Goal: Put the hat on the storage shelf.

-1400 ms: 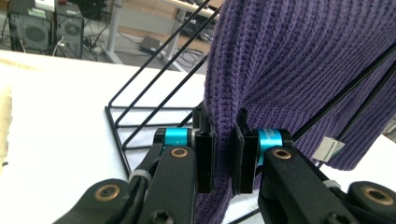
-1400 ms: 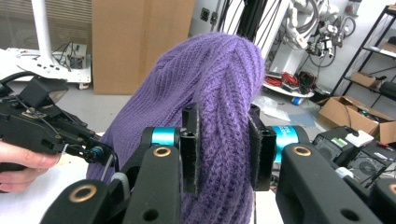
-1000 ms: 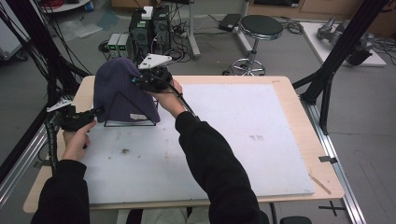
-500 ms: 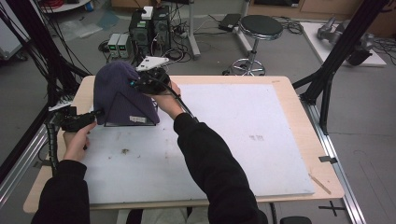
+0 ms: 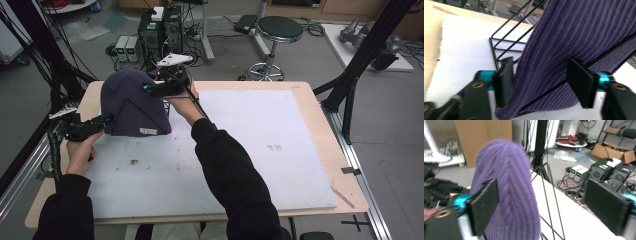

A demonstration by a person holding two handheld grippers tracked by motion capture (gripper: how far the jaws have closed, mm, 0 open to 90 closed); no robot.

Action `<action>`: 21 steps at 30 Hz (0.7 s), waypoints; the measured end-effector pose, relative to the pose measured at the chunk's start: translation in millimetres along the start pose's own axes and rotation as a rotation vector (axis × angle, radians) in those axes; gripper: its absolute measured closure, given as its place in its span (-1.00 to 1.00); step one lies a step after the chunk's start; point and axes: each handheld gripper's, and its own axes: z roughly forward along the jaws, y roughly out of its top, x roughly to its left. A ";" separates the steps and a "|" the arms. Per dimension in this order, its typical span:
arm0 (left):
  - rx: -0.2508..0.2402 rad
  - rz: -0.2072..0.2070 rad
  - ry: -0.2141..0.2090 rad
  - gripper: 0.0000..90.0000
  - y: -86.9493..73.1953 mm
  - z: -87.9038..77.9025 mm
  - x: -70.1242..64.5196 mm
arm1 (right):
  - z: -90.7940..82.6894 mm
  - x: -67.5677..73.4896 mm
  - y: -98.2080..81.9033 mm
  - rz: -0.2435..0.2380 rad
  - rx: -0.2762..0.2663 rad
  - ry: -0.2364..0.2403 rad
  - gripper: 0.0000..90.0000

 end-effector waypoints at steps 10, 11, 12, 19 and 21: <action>-0.108 0.055 0.064 -0.50 12.2 -23.8 -19.2 | -36.5 -21.1 10.1 0.041 -0.021 -0.087 -0.76; -0.118 0.061 0.069 -0.51 13.3 -26.2 -21.0 | -41.1 -23.6 11.1 0.036 -0.025 -0.097 -0.76; -0.126 0.070 0.071 -0.51 14.4 -28.8 -22.3 | -45.6 -26.1 11.9 0.031 -0.022 -0.107 -0.76; -0.167 0.099 0.124 -0.58 17.7 -39.8 -33.3 | -75.5 -37.6 6.3 0.011 -0.014 -0.159 -0.76; -0.176 0.107 0.126 -0.59 17.6 -41.4 -36.2 | -85.8 -42.9 2.4 0.007 -0.008 -0.177 -0.76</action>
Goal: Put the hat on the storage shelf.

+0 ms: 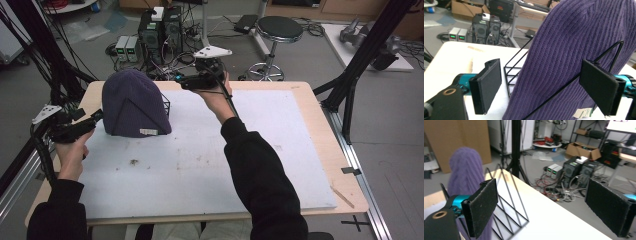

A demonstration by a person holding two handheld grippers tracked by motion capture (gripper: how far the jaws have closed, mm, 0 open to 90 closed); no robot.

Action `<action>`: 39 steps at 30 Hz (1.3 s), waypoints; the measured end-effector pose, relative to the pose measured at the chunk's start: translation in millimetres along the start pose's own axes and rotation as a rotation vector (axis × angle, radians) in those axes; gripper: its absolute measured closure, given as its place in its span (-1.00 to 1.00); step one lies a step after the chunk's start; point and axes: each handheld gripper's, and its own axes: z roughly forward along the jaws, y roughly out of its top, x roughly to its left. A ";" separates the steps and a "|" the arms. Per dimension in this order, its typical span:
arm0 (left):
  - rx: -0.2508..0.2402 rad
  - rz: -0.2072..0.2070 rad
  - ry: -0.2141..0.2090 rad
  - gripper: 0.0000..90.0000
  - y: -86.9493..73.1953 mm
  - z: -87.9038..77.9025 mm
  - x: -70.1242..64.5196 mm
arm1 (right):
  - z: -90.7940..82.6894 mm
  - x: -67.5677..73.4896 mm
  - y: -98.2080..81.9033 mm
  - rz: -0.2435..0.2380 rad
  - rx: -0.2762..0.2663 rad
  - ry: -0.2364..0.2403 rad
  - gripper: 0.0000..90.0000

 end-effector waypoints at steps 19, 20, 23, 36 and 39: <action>-0.016 0.113 -0.024 -0.59 5.7 3.2 -38.9 | -120.6 -69.7 -49.7 0.012 0.014 -0.164 -0.76; -0.015 0.119 -0.023 -0.59 6.2 2.9 -40.0 | -125.5 -72.6 -52.1 0.020 0.010 -0.174 -0.76; -0.027 0.121 -0.022 -0.59 7.7 0.9 -42.1 | -138.8 -79.8 -58.3 0.036 -0.003 -0.196 -0.76; -0.064 0.147 -0.034 -0.57 12.1 -9.9 -49.0 | -179.3 -88.5 -92.7 0.034 -0.046 -0.229 -0.76; -0.059 0.162 -0.031 -0.58 11.3 -10.9 -49.7 | -190.5 -90.2 -100.4 0.040 -0.064 -0.252 -0.76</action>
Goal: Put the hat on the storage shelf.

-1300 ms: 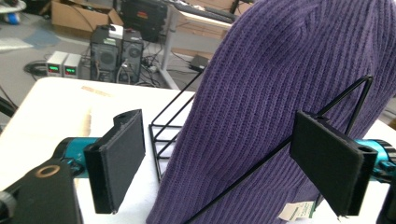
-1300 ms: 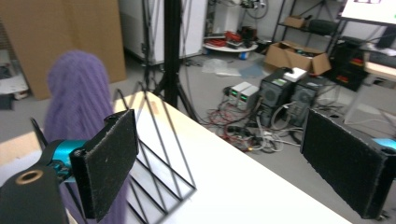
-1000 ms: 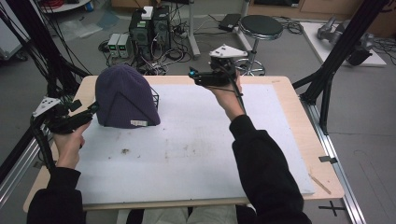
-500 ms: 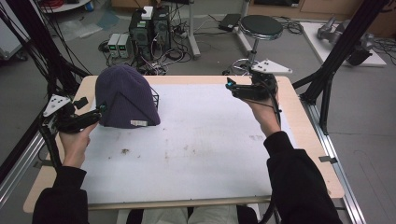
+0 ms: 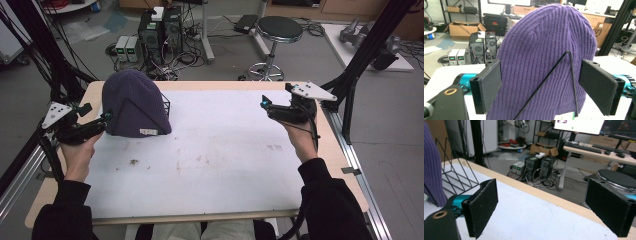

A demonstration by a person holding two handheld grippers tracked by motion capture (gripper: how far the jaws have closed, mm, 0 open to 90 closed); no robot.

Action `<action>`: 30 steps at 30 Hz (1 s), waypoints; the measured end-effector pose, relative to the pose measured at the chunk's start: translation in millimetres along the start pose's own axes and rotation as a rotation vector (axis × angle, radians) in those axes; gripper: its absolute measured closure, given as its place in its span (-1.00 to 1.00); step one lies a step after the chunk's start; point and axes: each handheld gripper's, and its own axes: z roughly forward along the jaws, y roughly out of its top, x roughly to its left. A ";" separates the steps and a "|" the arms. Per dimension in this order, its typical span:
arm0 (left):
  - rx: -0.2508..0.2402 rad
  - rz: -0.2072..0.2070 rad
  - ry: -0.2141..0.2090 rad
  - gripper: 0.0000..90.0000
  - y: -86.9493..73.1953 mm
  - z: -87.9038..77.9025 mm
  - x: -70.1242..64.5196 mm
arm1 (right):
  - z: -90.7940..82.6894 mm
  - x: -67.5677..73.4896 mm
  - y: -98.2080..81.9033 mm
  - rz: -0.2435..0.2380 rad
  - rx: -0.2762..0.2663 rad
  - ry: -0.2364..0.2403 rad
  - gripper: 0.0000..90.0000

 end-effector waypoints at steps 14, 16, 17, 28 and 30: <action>0.004 0.026 0.001 -0.60 -18.4 -6.0 -7.8 | -34.8 -6.0 -44.7 -0.037 0.010 -0.070 -0.76; 0.001 0.025 0.005 -0.60 -21.1 -7.5 -8.1 | -37.3 -8.3 -51.4 -0.015 0.009 -0.080 -0.76; -0.001 0.018 0.008 -0.60 -22.6 -8.1 -8.5 | -38.5 -9.2 -55.2 -0.005 0.007 -0.083 -0.76; 0.006 0.091 -0.003 -0.57 -40.0 -12.6 -27.5 | -51.2 -9.4 -97.4 0.108 0.035 -0.162 -0.76; 0.002 0.114 -0.002 -0.58 -43.0 -14.5 -33.3 | -54.7 -9.5 -107.1 0.127 0.038 -0.178 -0.76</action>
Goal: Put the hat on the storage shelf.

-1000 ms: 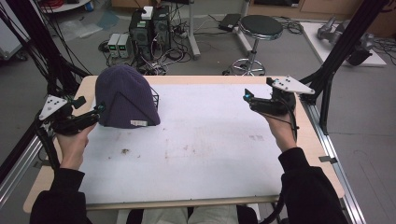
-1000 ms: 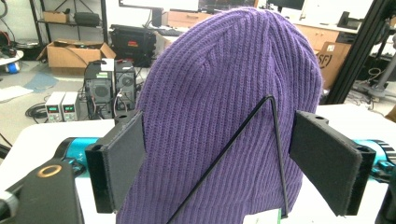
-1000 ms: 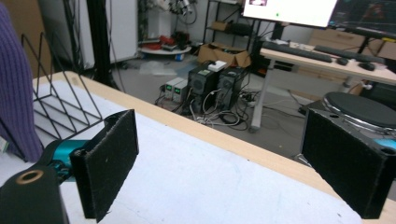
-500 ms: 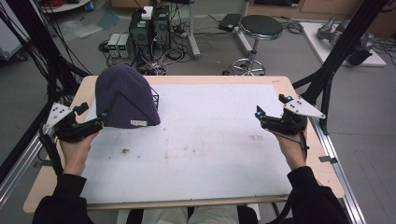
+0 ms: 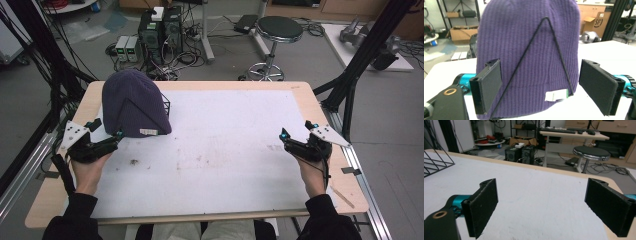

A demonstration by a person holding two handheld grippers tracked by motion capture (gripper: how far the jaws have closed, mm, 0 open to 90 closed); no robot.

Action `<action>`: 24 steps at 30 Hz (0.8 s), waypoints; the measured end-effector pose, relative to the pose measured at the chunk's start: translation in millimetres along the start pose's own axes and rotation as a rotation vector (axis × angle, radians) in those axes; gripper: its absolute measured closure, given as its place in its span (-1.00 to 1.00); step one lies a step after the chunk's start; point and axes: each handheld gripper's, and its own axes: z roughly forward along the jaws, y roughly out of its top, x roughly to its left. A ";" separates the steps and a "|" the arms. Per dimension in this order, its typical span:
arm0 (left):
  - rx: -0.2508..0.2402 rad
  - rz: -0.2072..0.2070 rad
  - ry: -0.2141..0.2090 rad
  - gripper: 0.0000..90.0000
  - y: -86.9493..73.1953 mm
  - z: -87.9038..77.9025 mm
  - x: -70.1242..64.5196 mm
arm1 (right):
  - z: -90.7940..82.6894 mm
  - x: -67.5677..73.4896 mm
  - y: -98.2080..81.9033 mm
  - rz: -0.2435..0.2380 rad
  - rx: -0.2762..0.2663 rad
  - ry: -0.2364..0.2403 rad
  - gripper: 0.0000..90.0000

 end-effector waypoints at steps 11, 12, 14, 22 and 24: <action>-0.018 0.005 0.107 -0.57 -23.4 -24.9 -9.1 | -17.5 -1.6 -33.8 0.045 -0.082 -0.129 -0.76; -0.024 -0.003 0.124 -0.58 -25.1 -26.0 -9.1 | -18.1 -1.7 -34.9 0.047 -0.084 -0.136 -0.76; -0.025 -0.005 0.148 -0.61 -28.6 -27.7 -8.6 | -18.5 -1.5 -37.2 0.055 -0.088 -0.146 -0.76; -0.028 -0.054 0.166 -0.61 -47.7 -33.7 -9.2 | -17.3 2.8 -44.9 0.088 -0.053 -0.201 -0.76; -0.028 -0.060 0.162 -0.61 -49.3 -33.5 -8.6 | -17.8 4.0 -45.4 0.075 -0.064 -0.212 -0.76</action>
